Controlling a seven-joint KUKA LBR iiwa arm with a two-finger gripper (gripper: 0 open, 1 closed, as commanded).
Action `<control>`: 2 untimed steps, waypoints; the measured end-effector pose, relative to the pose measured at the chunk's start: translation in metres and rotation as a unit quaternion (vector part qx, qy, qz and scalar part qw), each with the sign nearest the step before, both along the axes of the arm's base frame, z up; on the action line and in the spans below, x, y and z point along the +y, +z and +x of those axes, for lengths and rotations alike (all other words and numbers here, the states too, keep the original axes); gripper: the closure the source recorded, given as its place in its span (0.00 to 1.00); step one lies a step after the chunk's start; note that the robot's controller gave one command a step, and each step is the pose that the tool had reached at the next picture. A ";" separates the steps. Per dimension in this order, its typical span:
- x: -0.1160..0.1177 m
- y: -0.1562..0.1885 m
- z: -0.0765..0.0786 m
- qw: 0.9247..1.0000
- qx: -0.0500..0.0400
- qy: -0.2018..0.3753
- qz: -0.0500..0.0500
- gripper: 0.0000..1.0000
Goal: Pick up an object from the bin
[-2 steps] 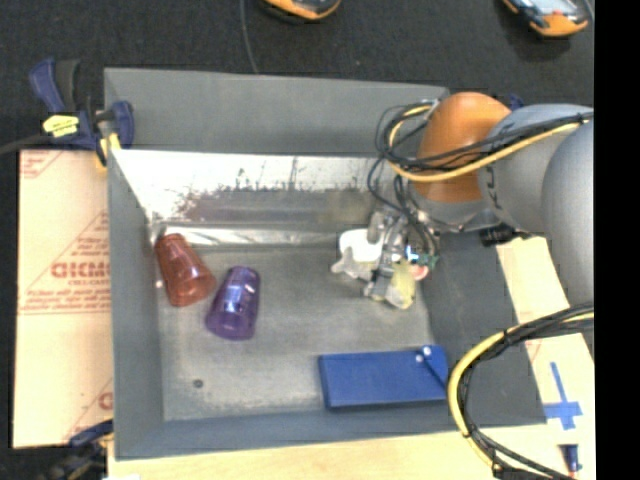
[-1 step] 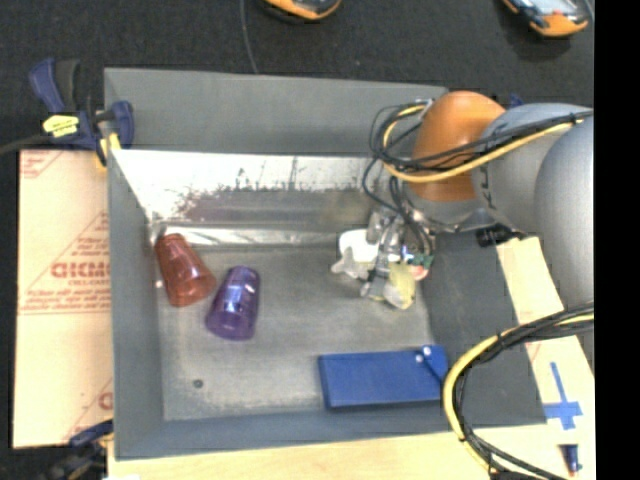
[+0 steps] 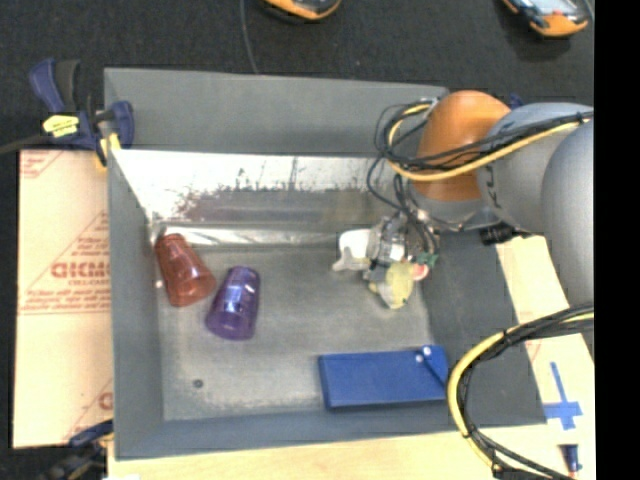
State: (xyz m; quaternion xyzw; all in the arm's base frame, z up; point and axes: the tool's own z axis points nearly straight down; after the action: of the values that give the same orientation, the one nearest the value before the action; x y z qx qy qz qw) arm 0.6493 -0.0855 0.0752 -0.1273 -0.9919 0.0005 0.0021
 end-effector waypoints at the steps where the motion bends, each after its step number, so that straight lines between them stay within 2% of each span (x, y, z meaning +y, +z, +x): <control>1: 0.000 0.000 0.000 1.000 0.000 0.000 0.000 1.00; 2: 0.000 0.019 -0.002 1.000 0.003 0.000 0.000 1.00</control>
Offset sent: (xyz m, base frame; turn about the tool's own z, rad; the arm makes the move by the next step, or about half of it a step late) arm 0.0001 0.0001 0.0177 -0.0003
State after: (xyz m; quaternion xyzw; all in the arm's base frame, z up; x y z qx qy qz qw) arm 0.6471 -0.0857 0.0944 -0.1271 -0.9919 0.0006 0.0053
